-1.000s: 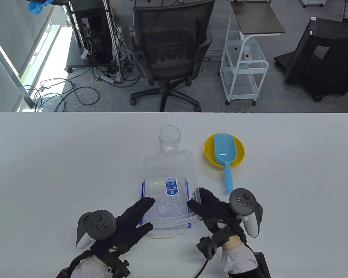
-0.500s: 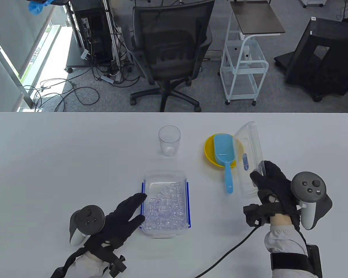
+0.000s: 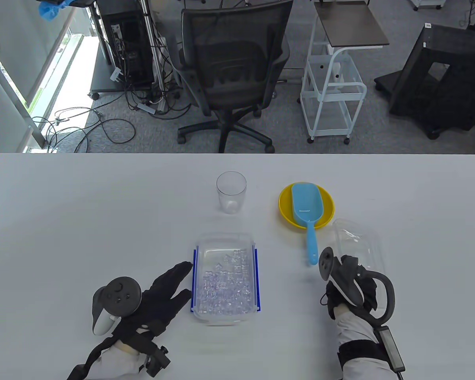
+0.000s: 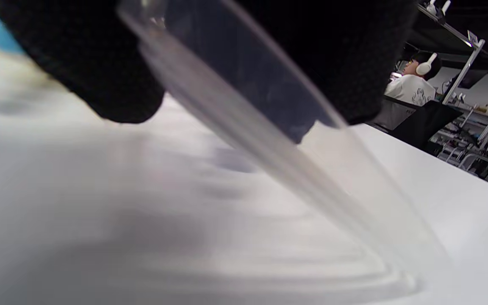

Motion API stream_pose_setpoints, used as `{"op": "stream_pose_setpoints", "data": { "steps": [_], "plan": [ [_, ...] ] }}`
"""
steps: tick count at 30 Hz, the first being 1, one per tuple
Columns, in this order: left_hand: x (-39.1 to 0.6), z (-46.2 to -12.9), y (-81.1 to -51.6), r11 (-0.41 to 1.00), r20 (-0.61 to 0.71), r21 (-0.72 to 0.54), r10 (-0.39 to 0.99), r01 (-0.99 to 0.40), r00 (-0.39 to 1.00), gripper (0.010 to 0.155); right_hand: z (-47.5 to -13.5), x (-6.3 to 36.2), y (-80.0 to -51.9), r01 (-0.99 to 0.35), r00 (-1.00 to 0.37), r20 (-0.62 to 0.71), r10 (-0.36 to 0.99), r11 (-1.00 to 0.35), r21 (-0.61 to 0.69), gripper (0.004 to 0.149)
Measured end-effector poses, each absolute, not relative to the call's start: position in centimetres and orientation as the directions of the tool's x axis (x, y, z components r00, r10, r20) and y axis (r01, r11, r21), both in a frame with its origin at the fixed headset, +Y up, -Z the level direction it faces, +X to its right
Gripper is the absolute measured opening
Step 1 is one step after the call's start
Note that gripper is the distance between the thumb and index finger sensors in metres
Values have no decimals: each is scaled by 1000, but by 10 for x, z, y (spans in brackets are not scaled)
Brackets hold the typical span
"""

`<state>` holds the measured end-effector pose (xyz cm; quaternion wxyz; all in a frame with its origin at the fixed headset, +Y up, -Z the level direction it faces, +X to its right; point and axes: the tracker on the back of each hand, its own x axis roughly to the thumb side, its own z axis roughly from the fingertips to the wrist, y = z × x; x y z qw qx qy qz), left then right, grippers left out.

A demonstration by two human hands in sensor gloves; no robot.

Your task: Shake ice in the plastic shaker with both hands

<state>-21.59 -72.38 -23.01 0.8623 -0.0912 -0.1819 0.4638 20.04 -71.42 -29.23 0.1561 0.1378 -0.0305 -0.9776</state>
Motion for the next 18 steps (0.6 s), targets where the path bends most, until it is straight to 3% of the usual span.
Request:
{"op": "stream_pose_setpoints", "data": {
  "steps": [5, 9, 14, 18],
  "plan": [
    [-215, -231, -727, 555, 218, -341, 832, -759, 511, 67, -296, 193, -733, 306, -925, -191, -330, -941, 143, 56],
    [-215, -231, -729, 549, 198, -355, 835, -756, 514, 67, -295, 199, -739, 188, -964, -147, -220, -961, 203, 52],
    [-213, -231, -730, 575, 156, -351, 814, -739, 559, 66, -297, 221, -721, -64, -970, -244, 6, -971, 230, 55],
    [-209, -229, -732, 610, 82, -365, 773, -703, 628, 72, -298, 221, -682, -243, -940, -258, 224, -969, 41, 57]
  ]
}}
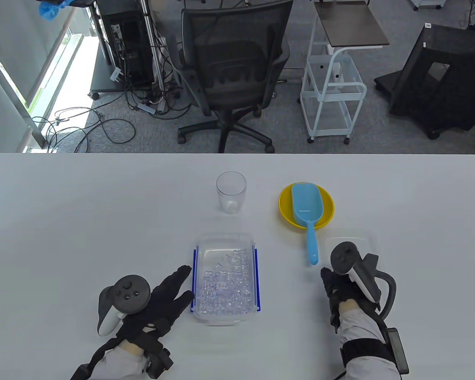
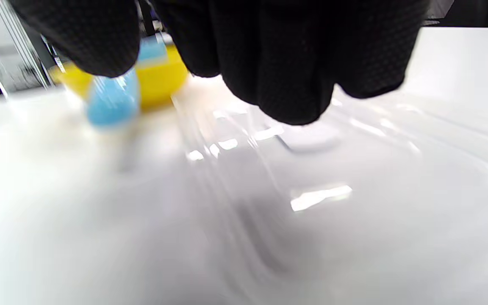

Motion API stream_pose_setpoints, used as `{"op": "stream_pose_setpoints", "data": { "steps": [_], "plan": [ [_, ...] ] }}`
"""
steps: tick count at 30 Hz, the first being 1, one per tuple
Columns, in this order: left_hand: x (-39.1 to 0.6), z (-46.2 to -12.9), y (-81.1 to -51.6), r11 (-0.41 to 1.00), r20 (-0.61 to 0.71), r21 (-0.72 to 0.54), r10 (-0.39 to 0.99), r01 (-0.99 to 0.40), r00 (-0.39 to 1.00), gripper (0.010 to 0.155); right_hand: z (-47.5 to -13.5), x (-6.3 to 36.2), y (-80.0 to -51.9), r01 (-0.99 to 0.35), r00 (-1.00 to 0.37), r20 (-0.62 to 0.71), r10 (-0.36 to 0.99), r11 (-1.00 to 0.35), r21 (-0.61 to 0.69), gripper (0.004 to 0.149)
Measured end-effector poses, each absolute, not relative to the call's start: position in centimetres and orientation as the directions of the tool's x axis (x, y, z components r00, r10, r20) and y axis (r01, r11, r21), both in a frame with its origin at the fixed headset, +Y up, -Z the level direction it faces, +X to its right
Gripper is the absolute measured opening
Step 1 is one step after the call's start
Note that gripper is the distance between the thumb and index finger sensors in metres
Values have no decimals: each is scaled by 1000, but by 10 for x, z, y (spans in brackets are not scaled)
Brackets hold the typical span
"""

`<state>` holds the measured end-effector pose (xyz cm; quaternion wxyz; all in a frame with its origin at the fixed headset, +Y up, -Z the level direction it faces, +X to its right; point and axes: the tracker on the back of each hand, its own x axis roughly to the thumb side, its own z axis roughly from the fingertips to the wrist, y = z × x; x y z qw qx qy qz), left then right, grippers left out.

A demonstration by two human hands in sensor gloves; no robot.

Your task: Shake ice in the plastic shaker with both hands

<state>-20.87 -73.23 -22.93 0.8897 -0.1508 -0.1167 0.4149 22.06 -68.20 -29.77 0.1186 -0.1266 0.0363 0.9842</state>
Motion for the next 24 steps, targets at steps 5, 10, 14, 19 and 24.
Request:
{"op": "stream_pose_setpoints", "data": {
  "steps": [5, 10, 14, 19, 24],
  "plan": [
    [-202, -227, -729, 695, 35, -387, 667, -606, 744, 79, -311, 184, -641, -294, -951, -97, 292, -956, 3, 57],
    [-193, -226, -738, 705, 26, -508, 587, -495, 809, 81, -337, 129, -634, -272, -961, 39, 274, -961, 58, 55],
    [-189, -227, -745, 631, -19, -547, 649, -551, 761, 85, -358, 84, -648, -203, -968, 124, 216, -973, 112, 55],
    [-186, -228, -752, 543, -65, -551, 729, -633, 682, 81, -383, 39, -676, -88, -961, 222, 162, -947, 310, 66],
    [-183, -228, -748, 560, -47, -534, 728, -633, 684, 79, -396, 16, -702, -22, -960, 238, 149, -885, 464, 61]
  ]
}}
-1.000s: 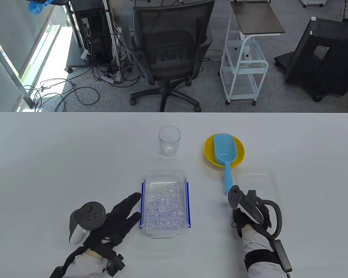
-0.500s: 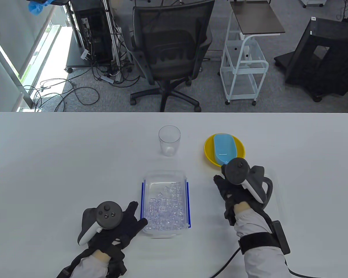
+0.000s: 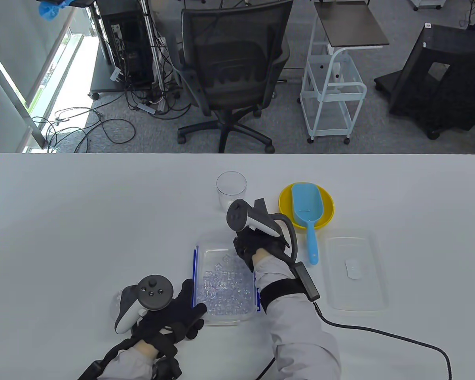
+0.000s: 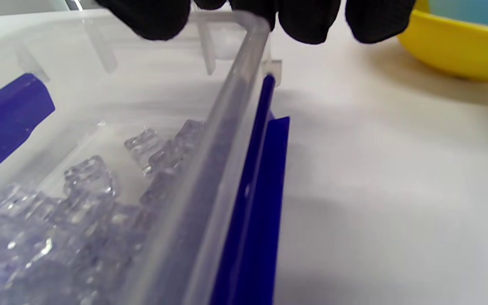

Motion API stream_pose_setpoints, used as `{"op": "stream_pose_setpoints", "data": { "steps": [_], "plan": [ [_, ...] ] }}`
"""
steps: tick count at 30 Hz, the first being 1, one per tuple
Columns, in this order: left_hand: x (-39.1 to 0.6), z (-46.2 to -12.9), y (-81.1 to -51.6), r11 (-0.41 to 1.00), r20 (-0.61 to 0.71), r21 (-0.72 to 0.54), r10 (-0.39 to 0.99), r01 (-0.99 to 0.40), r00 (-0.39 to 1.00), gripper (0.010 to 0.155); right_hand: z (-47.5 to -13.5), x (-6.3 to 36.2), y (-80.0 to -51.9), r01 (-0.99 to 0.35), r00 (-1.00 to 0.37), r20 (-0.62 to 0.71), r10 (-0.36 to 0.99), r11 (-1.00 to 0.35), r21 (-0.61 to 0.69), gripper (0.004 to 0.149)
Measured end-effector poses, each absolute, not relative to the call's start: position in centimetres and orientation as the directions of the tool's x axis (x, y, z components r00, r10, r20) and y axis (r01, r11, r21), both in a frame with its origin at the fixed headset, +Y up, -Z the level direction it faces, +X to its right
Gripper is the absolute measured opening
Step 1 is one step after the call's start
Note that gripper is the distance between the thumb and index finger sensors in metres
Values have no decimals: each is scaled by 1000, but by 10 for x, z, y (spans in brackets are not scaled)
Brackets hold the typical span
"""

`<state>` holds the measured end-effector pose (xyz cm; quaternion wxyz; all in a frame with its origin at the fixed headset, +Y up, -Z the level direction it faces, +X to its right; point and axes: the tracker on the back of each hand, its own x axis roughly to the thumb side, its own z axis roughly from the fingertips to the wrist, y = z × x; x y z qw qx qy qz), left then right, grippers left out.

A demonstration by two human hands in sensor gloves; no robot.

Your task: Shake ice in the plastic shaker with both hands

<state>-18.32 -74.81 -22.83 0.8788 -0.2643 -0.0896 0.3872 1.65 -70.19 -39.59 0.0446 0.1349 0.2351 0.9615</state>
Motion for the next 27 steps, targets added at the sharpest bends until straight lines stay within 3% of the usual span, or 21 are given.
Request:
{"op": "stream_pose_setpoints", "data": {
  "steps": [1, 7, 12, 17, 21, 24, 27],
  "plan": [
    [-184, -228, -749, 545, -60, -531, 740, -649, 670, 78, -397, 14, -707, -16, -960, 235, 150, -872, 489, 60],
    [-189, -229, -749, 498, -105, -511, 773, -701, 625, 75, -397, 14, -705, -18, -975, 200, 93, -937, 349, 50],
    [-197, -228, -740, 547, -108, -440, 755, -712, 647, 71, -391, 33, -687, -70, -984, 131, 120, -940, 334, 49],
    [-212, -231, -726, 599, -82, -285, 763, -748, 642, 68, -375, 66, -662, -190, -971, 84, 226, -933, 306, 53],
    [-224, -232, -719, 603, -59, -146, 786, -784, 616, 67, -355, 90, -658, -313, -932, 72, 355, -889, 334, 53],
    [-229, -232, -720, 511, -43, -135, 853, -849, 520, 69, -341, 104, -665, -430, -884, 24, 467, -832, 351, 54],
    [-233, -234, -729, 313, -58, -170, 943, -934, 326, 66, -324, 116, -680, -609, -779, -101, 618, -710, 353, 55]
  ]
}}
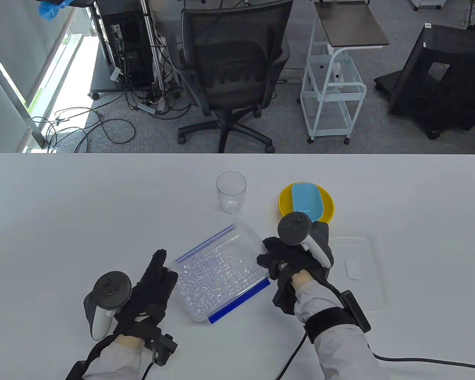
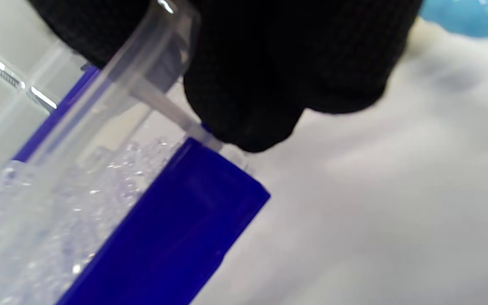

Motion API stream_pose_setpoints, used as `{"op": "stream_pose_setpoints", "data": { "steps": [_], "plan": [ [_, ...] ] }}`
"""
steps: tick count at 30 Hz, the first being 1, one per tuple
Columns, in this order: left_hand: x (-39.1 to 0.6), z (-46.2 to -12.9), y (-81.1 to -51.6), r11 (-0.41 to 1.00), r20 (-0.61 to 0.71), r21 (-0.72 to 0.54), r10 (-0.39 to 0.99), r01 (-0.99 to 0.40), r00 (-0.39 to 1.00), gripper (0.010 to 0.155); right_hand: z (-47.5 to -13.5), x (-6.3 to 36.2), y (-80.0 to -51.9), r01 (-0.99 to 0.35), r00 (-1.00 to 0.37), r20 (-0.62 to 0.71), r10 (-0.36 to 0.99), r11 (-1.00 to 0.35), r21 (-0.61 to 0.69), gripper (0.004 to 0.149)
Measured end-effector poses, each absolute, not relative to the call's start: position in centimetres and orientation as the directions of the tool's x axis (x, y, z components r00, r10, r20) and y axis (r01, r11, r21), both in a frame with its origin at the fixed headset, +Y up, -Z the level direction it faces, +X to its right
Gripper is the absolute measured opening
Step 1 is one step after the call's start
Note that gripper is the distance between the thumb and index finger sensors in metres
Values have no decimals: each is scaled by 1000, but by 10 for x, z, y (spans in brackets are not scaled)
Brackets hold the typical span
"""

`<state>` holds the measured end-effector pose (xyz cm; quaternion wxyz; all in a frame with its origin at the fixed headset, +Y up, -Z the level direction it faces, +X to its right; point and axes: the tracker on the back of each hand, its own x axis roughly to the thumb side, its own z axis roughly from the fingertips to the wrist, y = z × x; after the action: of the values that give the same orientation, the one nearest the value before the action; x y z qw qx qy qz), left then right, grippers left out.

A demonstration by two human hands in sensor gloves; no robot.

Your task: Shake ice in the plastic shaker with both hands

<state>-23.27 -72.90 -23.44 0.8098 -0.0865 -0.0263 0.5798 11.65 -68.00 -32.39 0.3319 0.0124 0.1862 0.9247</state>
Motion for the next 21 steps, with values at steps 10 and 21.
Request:
{"op": "stream_pose_setpoints", "data": {
  "steps": [10, 21],
  "plan": [
    [-228, -237, -747, 14, -55, -238, 998, -971, 28, 68, -291, 119, -726, -725, -679, -278, 680, -559, 403, 60],
    [-227, -245, -760, 9, -93, -296, 995, -955, 38, 68, -288, 123, -745, -738, -637, -278, 719, -466, 487, 68]
  ]
}}
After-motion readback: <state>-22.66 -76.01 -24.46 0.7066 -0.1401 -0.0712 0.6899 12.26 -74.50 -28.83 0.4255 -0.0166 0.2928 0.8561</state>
